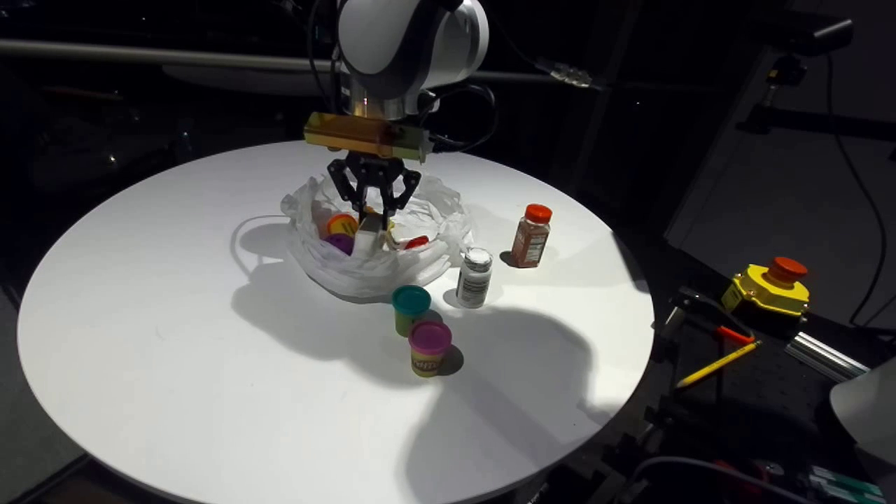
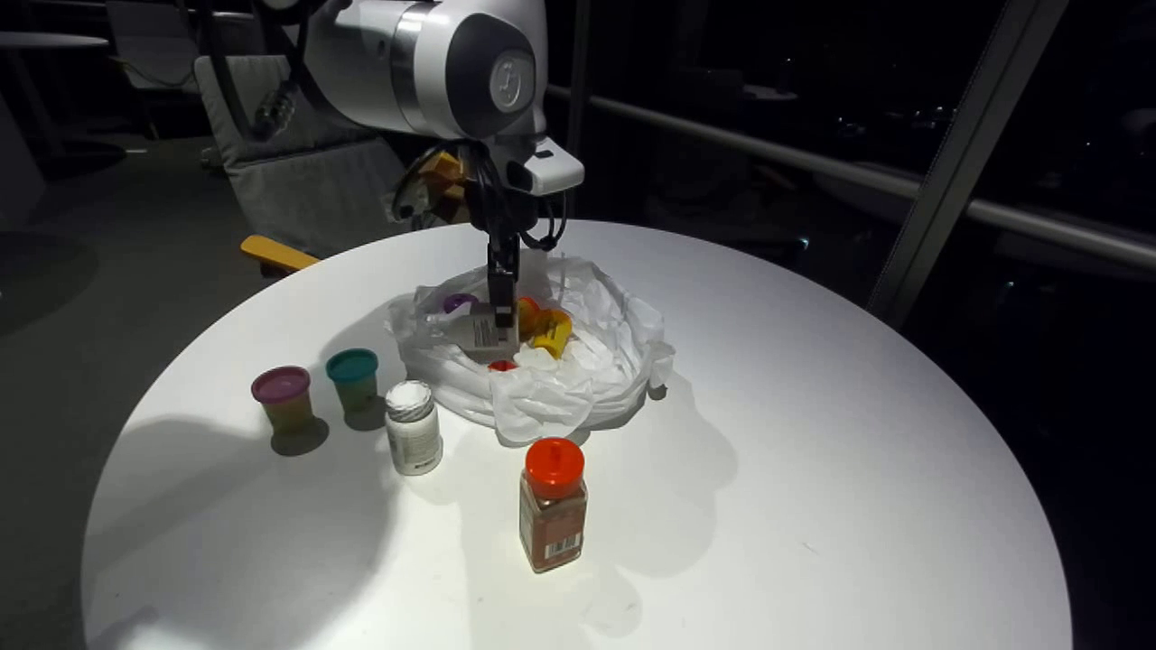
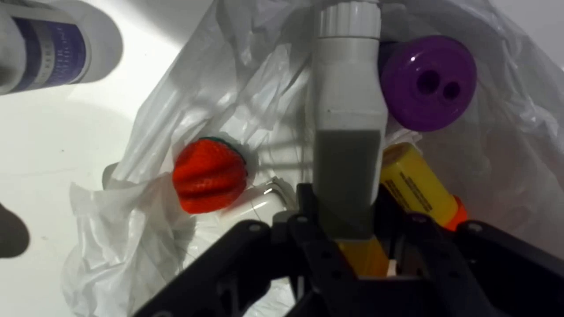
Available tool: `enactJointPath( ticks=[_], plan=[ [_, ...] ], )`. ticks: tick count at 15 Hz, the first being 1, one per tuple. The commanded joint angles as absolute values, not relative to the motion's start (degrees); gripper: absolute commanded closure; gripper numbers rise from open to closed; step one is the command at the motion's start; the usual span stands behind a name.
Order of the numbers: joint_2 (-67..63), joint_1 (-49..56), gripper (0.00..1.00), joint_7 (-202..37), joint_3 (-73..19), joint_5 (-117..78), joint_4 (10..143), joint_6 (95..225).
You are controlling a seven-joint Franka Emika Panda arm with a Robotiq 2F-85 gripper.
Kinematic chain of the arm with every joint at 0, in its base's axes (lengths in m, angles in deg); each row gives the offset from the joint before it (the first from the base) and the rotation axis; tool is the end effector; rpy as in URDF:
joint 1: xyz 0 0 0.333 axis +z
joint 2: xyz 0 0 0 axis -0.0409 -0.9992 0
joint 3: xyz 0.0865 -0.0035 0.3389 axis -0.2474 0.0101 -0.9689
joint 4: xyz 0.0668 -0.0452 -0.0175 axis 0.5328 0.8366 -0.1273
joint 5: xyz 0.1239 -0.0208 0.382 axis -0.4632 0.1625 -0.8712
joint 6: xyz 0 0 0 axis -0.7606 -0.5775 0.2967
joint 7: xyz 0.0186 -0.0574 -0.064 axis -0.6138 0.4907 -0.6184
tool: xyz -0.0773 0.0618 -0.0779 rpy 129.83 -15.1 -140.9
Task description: Remove all the objects from the white plastic bag and put them on the table
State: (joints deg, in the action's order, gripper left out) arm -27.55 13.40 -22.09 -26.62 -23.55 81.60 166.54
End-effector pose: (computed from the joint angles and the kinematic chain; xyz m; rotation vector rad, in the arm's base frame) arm 0.6983 0.0881 0.1691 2.7324 -1.5235 0.0654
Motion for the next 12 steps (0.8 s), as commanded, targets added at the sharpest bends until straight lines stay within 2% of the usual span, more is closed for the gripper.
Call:
enactJointPath(
  ticks=[1,7,12],
  plan=[
    [-19.4,15.5,0.89,-19.3,-25.0,-23.1,87.4,168.3],
    [-4.3,22.9,0.89,-9.2,-19.7,-7.6,96.9,168.5],
    [8.4,22.9,0.89,-2.2,-25.7,1.6,110.9,166.8]
  ],
)
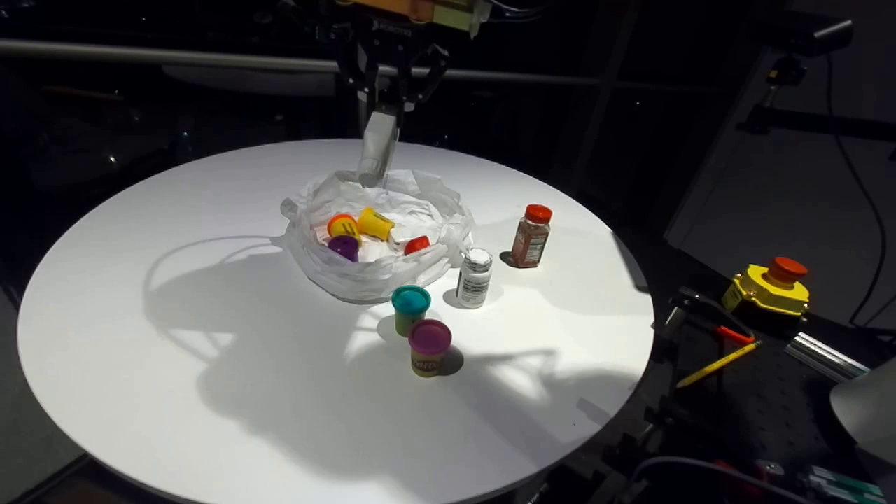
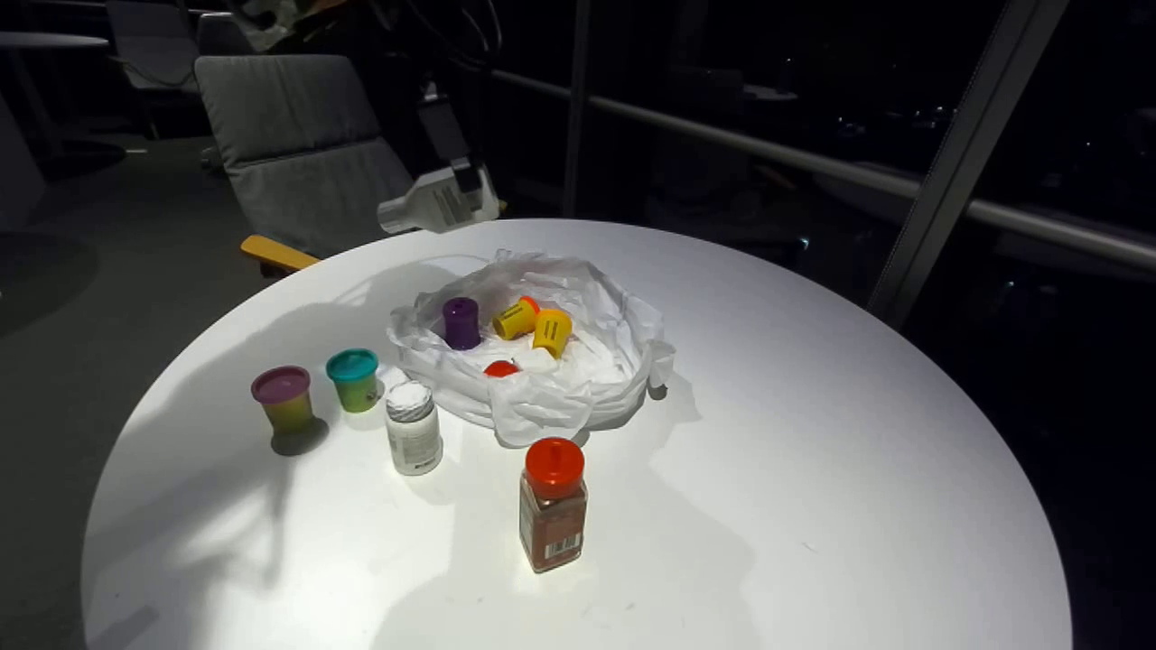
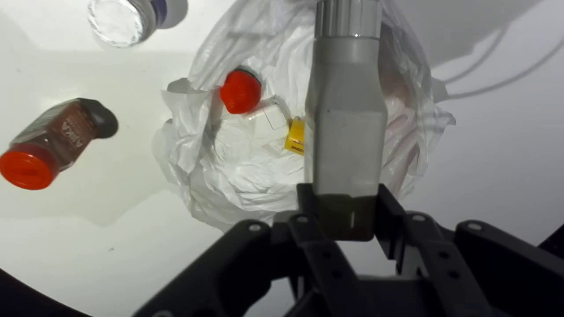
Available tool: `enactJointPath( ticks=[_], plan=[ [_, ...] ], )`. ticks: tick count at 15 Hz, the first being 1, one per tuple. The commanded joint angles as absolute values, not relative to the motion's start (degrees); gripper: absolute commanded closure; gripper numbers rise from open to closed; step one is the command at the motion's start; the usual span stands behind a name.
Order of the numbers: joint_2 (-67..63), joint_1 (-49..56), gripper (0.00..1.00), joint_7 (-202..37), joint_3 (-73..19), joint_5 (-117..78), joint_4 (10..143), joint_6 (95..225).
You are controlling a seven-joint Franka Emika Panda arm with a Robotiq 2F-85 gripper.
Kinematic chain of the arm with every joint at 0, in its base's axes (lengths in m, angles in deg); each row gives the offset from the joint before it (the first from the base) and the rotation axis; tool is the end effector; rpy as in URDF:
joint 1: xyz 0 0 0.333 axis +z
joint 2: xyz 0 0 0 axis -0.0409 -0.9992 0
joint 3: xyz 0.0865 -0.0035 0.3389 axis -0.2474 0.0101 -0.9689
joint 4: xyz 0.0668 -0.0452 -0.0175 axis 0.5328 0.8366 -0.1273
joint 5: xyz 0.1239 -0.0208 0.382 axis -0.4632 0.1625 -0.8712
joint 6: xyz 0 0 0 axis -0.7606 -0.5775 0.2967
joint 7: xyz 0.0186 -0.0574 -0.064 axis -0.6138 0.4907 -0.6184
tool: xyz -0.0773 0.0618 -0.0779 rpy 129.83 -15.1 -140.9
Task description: Remove all the objects from the white plastic bag and put them on the table
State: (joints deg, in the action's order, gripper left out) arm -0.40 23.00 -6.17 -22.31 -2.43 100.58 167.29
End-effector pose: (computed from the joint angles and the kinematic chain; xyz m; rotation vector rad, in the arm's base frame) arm 0.6137 0.1314 0.3453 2.7104 -1.3815 0.4912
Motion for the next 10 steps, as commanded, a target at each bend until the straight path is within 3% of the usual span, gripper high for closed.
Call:
enactJointPath(
  ticks=[1,10],
  plan=[
    [10.4,22.4,0.89,-2.0,-27.8,1.5,114.1,166.5],
    [10.1,21.2,0.89,-9.4,-41.0,-1.0,129.4,172.7]
  ],
)
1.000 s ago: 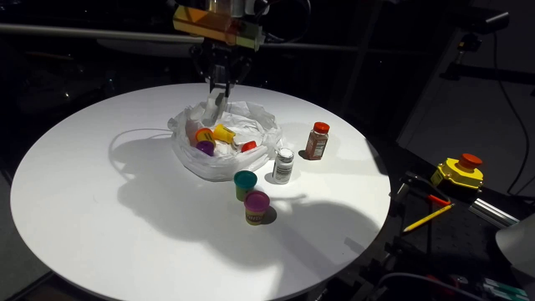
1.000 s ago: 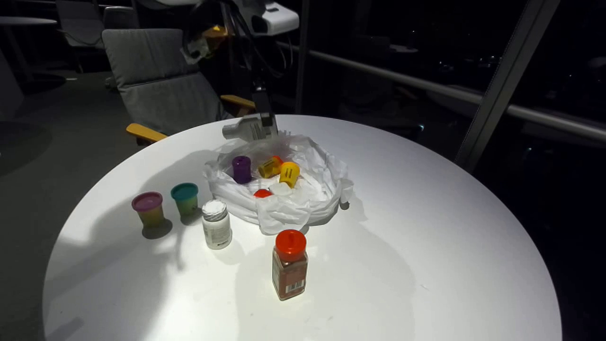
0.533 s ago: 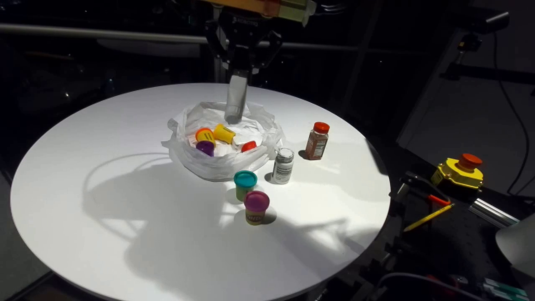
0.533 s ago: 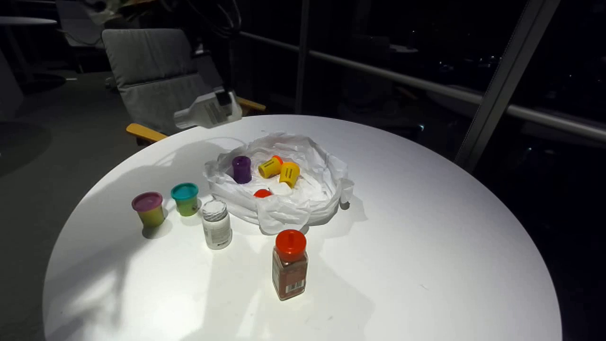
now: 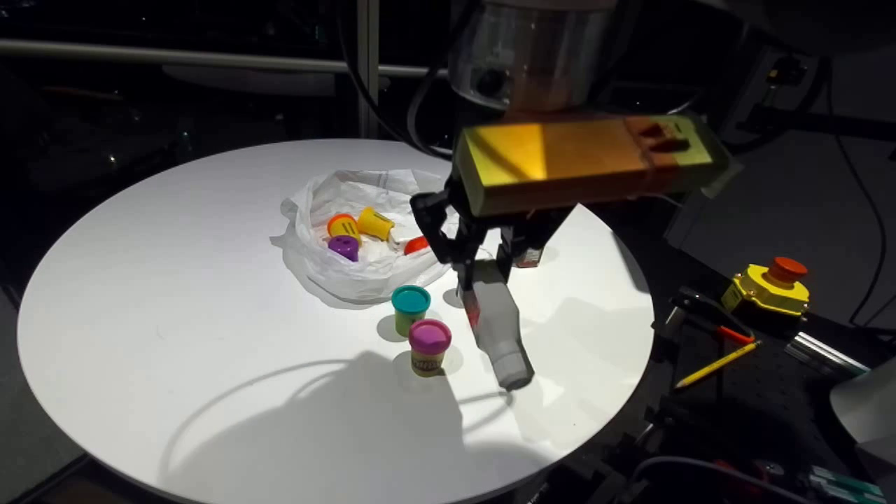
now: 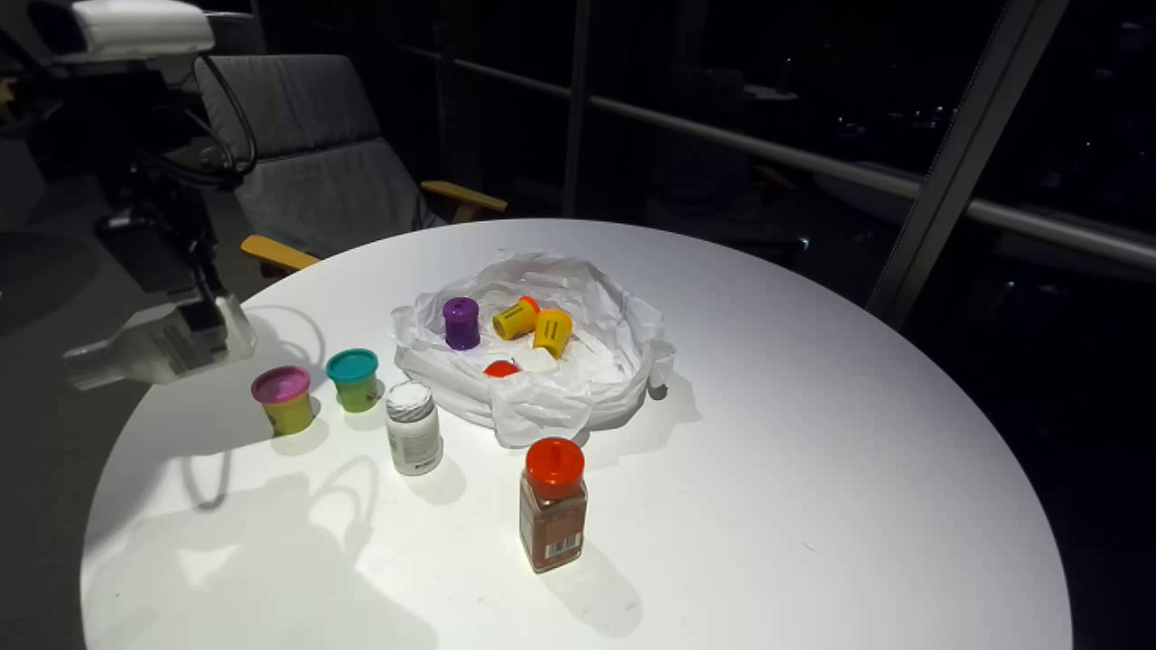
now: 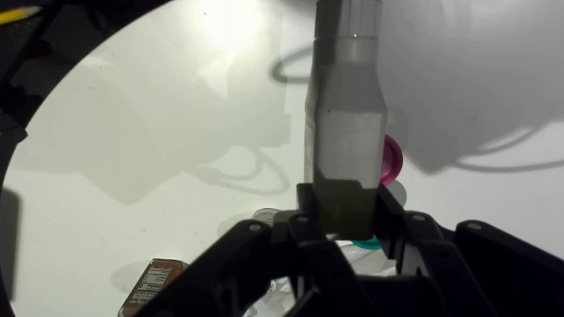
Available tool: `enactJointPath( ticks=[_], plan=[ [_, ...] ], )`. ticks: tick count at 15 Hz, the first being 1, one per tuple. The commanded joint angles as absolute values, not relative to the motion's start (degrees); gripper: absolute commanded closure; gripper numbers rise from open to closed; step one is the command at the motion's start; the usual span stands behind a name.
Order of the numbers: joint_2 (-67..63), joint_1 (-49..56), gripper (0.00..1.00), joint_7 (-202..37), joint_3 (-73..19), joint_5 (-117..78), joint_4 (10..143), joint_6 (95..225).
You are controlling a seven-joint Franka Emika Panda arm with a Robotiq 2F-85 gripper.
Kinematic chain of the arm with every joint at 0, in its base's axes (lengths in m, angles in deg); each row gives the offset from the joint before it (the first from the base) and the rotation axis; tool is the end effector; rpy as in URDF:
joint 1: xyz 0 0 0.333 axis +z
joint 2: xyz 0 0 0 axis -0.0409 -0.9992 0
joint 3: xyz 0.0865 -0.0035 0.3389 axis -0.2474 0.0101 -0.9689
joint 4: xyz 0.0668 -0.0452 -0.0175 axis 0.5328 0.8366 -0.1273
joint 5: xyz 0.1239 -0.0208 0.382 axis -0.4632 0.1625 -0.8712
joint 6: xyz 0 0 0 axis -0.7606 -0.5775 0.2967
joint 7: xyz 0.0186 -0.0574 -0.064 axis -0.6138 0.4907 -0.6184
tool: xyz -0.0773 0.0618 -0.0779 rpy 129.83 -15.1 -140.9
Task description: Remove all the objects from the white plastic bag and put them on the table
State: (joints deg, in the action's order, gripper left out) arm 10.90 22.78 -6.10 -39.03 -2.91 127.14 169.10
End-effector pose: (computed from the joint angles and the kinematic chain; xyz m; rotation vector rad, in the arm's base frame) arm 0.4126 0.2234 0.2631 2.8362 -0.9409 0.1788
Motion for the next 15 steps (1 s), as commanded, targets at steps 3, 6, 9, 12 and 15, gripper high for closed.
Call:
enactJointPath(
  ticks=[3,6,9,12,15],
  plan=[
    [5.6,21.0,0.89,-12.2,-40.4,2.9,129.1,174.4],
    [0.9,21.3,0.89,-12.0,-38.2,7.7,127.0,173.0],
    [-2.8,22.3,0.89,-11.7,-35.5,11.7,124.3,171.6],
    [-5.9,22.5,0.89,-11.7,-33.7,13.7,121.4,172.1],
    [-6.6,23.2,0.39,-11.9,-33.0,14.4,118.9,171.7]
  ],
)
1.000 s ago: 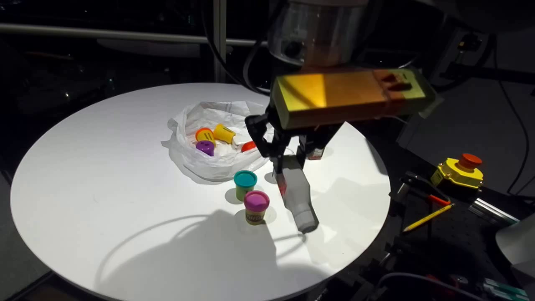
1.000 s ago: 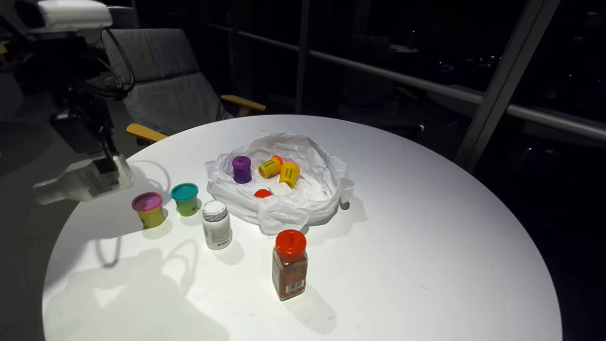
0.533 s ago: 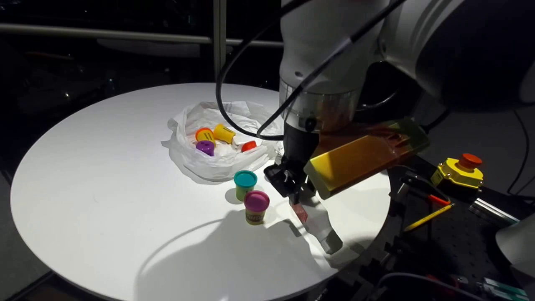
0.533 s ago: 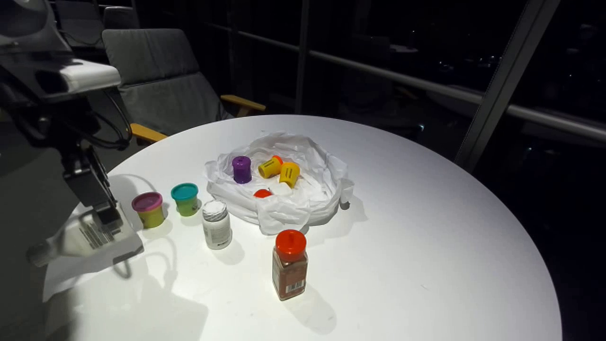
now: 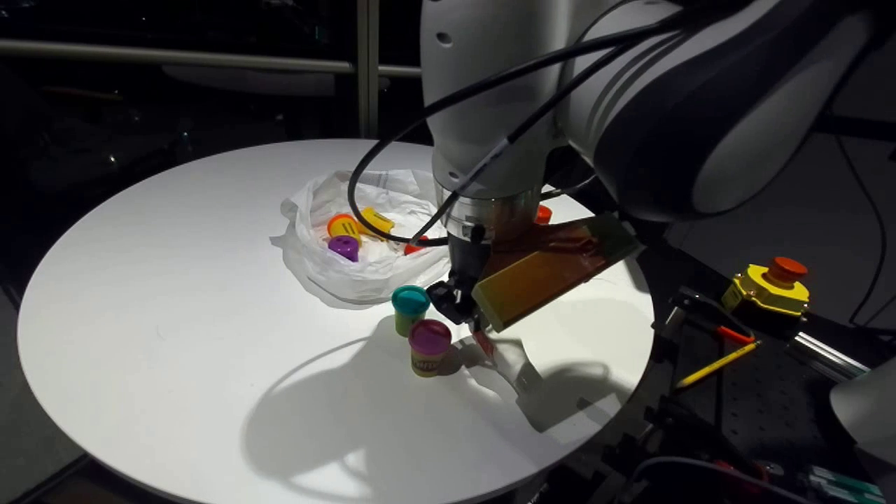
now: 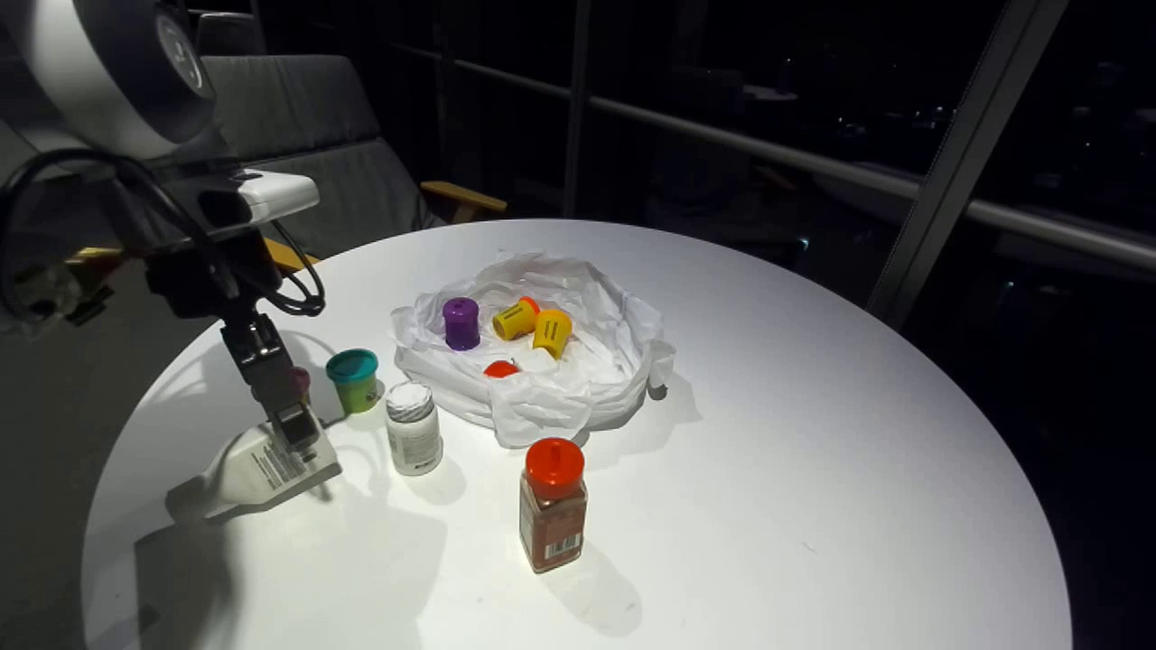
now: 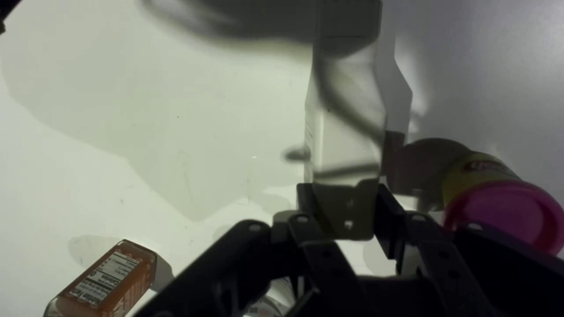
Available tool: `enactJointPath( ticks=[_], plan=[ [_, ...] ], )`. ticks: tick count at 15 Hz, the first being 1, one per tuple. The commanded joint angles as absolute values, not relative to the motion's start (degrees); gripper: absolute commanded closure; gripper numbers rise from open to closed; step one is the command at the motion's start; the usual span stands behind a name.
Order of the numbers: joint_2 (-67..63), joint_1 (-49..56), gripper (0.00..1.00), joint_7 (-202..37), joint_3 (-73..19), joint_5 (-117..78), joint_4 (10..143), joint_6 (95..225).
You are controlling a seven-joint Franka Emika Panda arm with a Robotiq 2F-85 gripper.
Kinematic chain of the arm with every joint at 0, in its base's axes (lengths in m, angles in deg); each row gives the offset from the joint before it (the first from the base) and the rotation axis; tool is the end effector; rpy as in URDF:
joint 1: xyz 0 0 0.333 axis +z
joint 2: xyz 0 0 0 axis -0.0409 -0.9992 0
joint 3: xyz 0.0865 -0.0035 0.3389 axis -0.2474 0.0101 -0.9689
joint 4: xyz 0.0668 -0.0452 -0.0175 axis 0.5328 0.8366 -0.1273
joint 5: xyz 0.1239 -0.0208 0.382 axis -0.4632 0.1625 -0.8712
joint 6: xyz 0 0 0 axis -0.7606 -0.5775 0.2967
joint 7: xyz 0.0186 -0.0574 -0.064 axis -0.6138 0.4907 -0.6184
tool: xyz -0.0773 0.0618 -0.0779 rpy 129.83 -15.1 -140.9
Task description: Remove all the objects from the white plastic bag and put them on the table
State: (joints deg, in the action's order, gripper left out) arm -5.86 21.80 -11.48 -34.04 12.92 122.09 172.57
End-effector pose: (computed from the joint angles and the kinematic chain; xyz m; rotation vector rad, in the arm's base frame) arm 0.4413 0.1886 0.1561 2.7798 -0.5336 0.1068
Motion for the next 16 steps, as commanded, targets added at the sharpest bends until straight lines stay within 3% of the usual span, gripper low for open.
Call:
enactJointPath(
  ticks=[1,6,10,16],
  plan=[
    [-5.7,23.1,0.38,-12.5,-33.2,13.9,118.6,171.6],
    [2.3,21.0,0.02,-14.5,-33.6,11.4,117.9,169.3],
    [3.8,16.5,0.0,-19.6,-33.3,7.9,112.9,167.2],
    [-4.4,10.8,0.0,-38.9,-32.8,-1.6,101.8,163.0]
  ],
)
